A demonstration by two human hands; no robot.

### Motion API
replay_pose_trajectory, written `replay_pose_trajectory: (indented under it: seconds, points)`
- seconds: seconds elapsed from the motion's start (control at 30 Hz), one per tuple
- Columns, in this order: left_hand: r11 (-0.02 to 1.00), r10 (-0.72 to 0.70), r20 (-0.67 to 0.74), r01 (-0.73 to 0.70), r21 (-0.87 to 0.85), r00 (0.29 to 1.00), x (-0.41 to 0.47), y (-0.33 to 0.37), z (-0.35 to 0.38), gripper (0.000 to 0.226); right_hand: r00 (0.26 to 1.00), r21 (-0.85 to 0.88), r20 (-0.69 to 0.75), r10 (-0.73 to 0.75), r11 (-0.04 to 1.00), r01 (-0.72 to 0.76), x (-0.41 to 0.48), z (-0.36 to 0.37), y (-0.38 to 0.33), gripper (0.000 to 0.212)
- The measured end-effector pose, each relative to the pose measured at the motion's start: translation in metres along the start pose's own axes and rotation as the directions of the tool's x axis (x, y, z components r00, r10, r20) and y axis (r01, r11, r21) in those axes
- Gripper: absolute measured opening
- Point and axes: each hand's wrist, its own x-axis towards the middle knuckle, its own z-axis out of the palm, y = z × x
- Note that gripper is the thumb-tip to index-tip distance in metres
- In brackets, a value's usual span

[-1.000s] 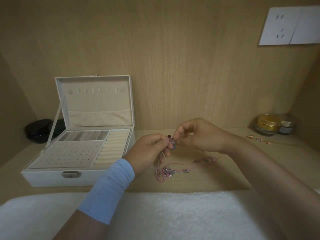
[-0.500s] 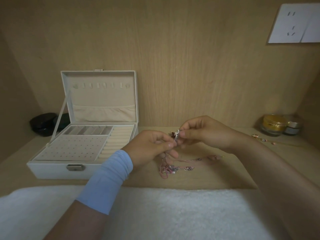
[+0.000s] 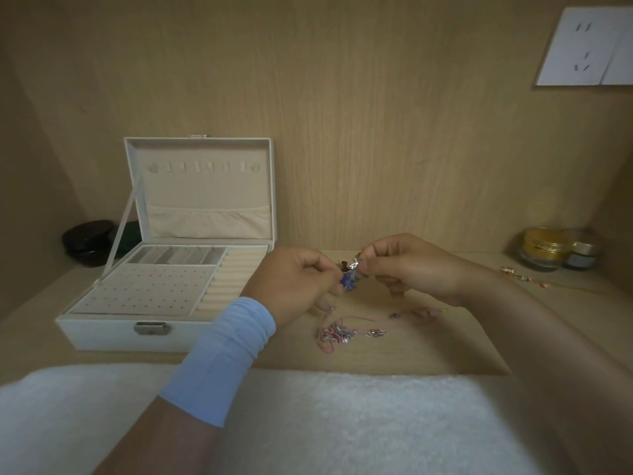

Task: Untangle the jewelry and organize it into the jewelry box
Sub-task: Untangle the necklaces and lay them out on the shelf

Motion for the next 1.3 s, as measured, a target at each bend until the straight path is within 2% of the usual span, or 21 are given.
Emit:
replay_pose_trajectory:
  seconds: [0.17, 0.3, 0.37, 0.43, 0.47, 0.57, 0.67, 0.8, 0.87, 0.93, 1.0, 1.07, 1.1, 1.13, 1.17, 1.23, 1.3]
  points:
    - [1.0, 0.008, 0.038, -0.008, -0.018, 0.999, -0.001, 0.002, 0.003, 0.012, 0.998, 0.012, -0.046, -0.04, 0.999, 0.04, -0.001, 0.001, -0.001, 0.01]
    - [0.999, 0.031, -0.013, -0.031, -0.02, 0.999, 0.005, 0.0, 0.004, 0.021, 0.994, -0.025, -0.053, -0.095, 0.995, 0.094, -0.001, 0.0, 0.0, 0.006]
    - [0.979, -0.025, 0.013, 0.027, -0.201, 1.0, 0.007, 0.002, 0.005, 0.018, 0.992, -0.071, -0.039, -0.122, 0.99, 0.119, 0.0, -0.001, 0.001, 0.008]
    - [0.903, -0.063, 0.073, 0.089, -0.42, 0.995, 0.007, 0.005, 0.008, 0.02, 0.988, -0.122, -0.009, -0.157, 0.98, 0.155, -0.001, 0.001, -0.001, 0.012]
    - [0.877, -0.07, 0.093, 0.106, -0.469, 0.993, 0.006, 0.006, 0.009, 0.022, 0.986, -0.154, 0.003, -0.167, 0.974, 0.165, 0.0, 0.003, -0.001, 0.012]
    - [0.865, -0.063, 0.137, 0.122, -0.487, 0.989, 0.004, 0.007, 0.01, 0.021, 0.991, -0.22, 0.021, -0.129, 0.967, 0.13, 0.004, 0.004, 0.002, 0.013]
    - [0.848, -0.032, 0.197, 0.131, -0.514, 0.98, 0.002, 0.007, 0.007, 0.019, 0.997, -0.315, 0.055, -0.045, 0.947, 0.06, 0.004, 0.003, 0.003, 0.023]
    - [0.833, -0.011, 0.262, 0.154, -0.531, 0.965, 0.001, 0.007, 0.003, 0.019, 0.999, -0.363, 0.025, -0.02, 0.931, 0.027, 0.002, -0.005, 0.002, 0.012]
    - [0.849, -0.029, 0.277, 0.17, -0.5, 0.96, 0.0, 0.009, 0.0, 0.018, 0.999, -0.41, -0.005, -0.043, 0.911, 0.037, 0.001, -0.006, 0.003, 0.013]
    - [0.915, -0.049, 0.263, 0.149, -0.375, 0.963, 0.0, 0.009, -0.003, 0.015, 0.998, -0.387, -0.019, -0.062, 0.921, 0.05, 0.001, -0.006, 0.002, 0.018]
    - [0.998, -0.051, 0.224, 0.06, -0.033, 0.973, 0.0, 0.007, -0.006, 0.016, 0.998, -0.264, -0.012, -0.054, 0.963, 0.049, -0.001, -0.007, -0.001, 0.022]
    - [0.961, -0.035, 0.165, -0.012, 0.277, 0.986, 0.0, 0.003, -0.002, 0.015, 0.998, -0.128, 0.02, -0.064, 0.99, 0.066, -0.004, -0.011, -0.005, 0.023]
    - [0.947, -0.008, 0.112, -0.028, 0.321, 0.994, 0.001, 0.001, 0.001, 0.011, 0.997, -0.089, 0.034, -0.069, 0.994, 0.071, -0.005, -0.012, -0.006, 0.022]
    - [0.959, 0.017, 0.065, -0.035, 0.282, 0.998, 0.002, -0.001, 0.004, 0.006, 0.996, -0.063, 0.05, -0.077, 0.995, 0.08, -0.005, -0.012, -0.007, 0.021]
    - [0.982, 0.029, 0.049, -0.037, 0.183, 0.998, 0.003, -0.003, 0.006, 0.011, 0.995, -0.046, 0.063, -0.083, 0.995, 0.086, -0.005, -0.012, -0.007, 0.019]
    - [0.997, 0.071, 0.112, -0.067, -0.042, 0.991, 0.004, -0.003, 0.011, 0.026, 0.992, -0.033, 0.074, -0.101, 0.994, 0.104, -0.006, -0.011, -0.008, 0.016]
    - [0.98, 0.12, 0.16, -0.092, -0.175, 0.98, 0.002, -0.001, 0.016, 0.026, 0.99, -0.018, 0.062, -0.126, 0.992, 0.128, -0.005, -0.009, -0.008, 0.013]
